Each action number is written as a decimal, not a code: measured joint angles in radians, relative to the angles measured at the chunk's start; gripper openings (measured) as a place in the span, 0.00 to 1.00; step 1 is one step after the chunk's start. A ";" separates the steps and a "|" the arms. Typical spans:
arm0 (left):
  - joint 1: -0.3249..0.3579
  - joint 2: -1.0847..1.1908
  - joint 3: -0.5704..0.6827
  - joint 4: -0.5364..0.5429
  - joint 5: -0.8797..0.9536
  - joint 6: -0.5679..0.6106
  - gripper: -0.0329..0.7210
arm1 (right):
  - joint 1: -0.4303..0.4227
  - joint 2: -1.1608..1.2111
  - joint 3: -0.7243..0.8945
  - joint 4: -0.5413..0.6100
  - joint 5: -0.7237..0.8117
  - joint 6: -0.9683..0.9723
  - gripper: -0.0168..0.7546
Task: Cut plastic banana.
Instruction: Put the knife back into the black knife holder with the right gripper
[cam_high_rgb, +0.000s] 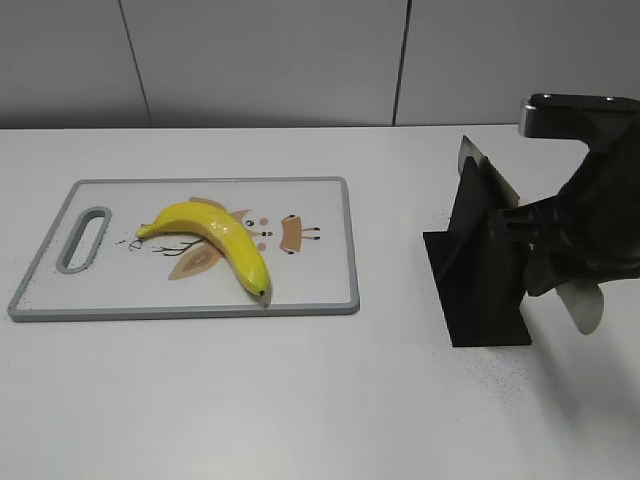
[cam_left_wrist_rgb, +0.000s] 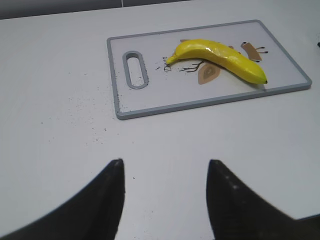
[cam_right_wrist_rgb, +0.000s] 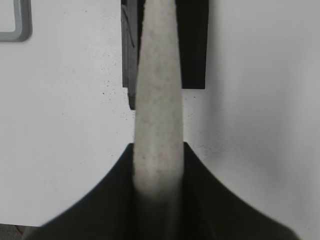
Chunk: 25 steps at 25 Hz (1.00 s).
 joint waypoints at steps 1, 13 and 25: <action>0.000 0.000 0.000 0.000 0.000 0.000 0.73 | 0.000 0.000 0.001 0.002 -0.001 0.000 0.23; 0.000 0.000 0.000 0.000 0.000 0.000 0.73 | 0.000 0.001 0.001 0.028 -0.005 0.000 0.62; 0.000 0.000 0.000 0.000 0.000 0.000 0.73 | 0.000 -0.290 -0.001 0.102 0.055 -0.201 0.79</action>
